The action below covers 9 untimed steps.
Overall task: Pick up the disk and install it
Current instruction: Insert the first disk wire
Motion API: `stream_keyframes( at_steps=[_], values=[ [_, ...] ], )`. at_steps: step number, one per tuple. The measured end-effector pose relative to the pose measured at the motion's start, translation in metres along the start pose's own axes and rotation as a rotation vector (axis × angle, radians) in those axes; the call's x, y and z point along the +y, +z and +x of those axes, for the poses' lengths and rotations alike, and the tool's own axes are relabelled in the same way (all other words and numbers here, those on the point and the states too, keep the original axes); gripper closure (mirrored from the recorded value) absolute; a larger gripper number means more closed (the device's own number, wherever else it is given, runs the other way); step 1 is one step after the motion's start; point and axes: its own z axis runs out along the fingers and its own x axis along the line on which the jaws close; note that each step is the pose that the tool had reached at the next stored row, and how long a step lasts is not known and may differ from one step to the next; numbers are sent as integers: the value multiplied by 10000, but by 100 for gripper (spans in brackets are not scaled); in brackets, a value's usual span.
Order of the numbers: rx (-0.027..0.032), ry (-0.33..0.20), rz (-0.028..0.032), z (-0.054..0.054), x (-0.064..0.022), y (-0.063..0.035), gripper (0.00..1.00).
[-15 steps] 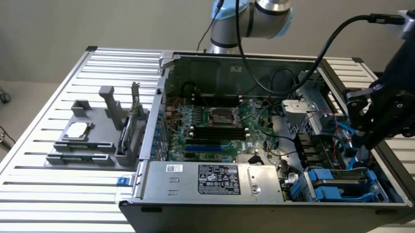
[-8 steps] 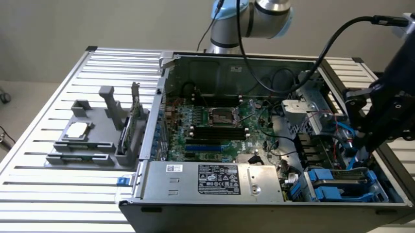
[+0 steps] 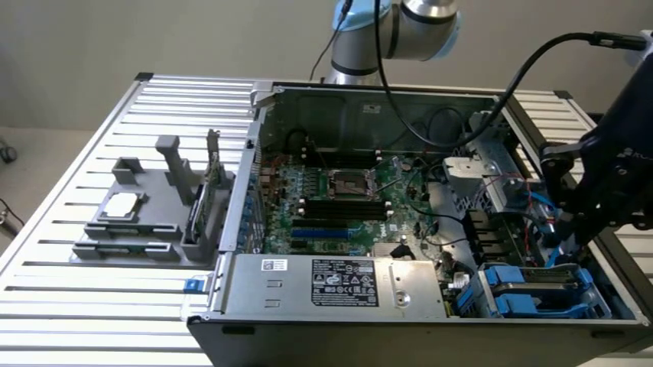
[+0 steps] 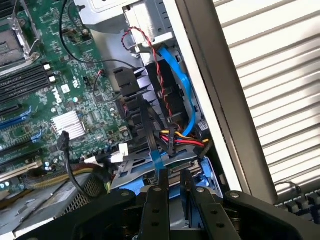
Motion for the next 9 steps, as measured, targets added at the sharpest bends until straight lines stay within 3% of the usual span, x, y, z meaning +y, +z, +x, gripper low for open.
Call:
stream_keyframes(
  at_steps=[5,9],
  values=[
    [-3,782,51,-2,3,48,75],
    [-43,1037,148,-56,31,59,75]
  ],
)
